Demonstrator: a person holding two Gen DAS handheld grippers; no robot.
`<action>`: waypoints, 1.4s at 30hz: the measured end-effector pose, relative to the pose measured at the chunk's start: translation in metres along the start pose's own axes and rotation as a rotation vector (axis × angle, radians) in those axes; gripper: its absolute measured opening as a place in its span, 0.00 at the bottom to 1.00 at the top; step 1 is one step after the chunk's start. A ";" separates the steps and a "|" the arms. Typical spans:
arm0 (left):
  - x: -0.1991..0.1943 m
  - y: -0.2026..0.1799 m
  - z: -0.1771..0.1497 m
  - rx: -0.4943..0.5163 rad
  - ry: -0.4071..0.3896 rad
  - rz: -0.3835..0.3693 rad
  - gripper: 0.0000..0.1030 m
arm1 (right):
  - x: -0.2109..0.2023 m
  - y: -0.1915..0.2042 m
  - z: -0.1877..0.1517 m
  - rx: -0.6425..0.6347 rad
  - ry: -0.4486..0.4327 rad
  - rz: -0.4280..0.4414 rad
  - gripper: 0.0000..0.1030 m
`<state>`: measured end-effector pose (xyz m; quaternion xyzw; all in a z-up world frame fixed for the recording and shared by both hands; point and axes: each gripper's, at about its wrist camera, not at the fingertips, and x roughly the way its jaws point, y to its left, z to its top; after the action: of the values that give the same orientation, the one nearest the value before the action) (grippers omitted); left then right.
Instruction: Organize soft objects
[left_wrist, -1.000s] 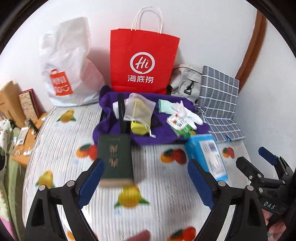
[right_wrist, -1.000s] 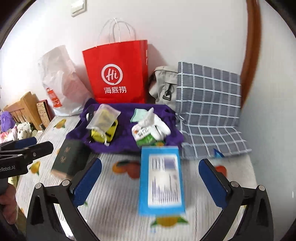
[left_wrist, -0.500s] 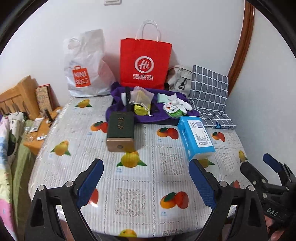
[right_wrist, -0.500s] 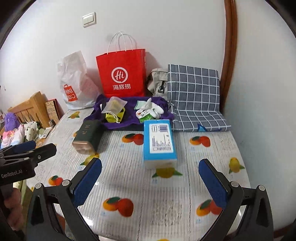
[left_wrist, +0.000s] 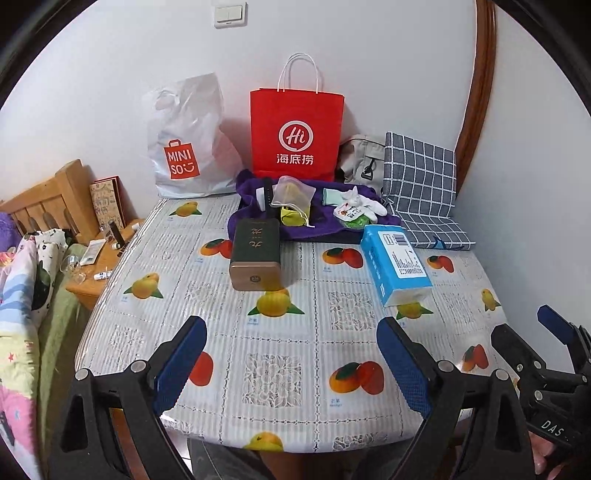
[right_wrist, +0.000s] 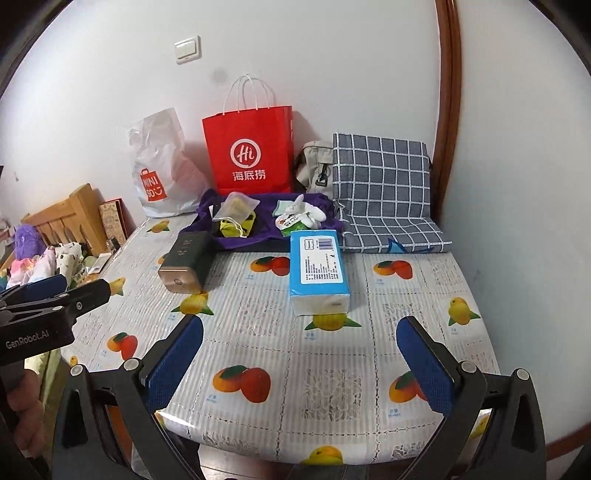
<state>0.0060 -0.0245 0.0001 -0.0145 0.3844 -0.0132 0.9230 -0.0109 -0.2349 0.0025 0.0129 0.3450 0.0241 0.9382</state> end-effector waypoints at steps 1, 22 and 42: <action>-0.001 0.000 -0.001 0.002 -0.002 0.005 0.91 | -0.001 0.001 -0.001 0.001 0.001 -0.002 1.00; -0.013 -0.003 -0.005 0.005 -0.021 0.000 0.91 | -0.011 0.005 -0.008 -0.005 -0.005 -0.004 1.00; -0.013 -0.005 -0.007 0.001 -0.018 0.003 0.91 | -0.014 0.006 -0.007 -0.003 -0.008 -0.001 1.00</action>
<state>-0.0081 -0.0294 0.0043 -0.0134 0.3759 -0.0120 0.9265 -0.0263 -0.2301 0.0059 0.0114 0.3411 0.0238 0.9396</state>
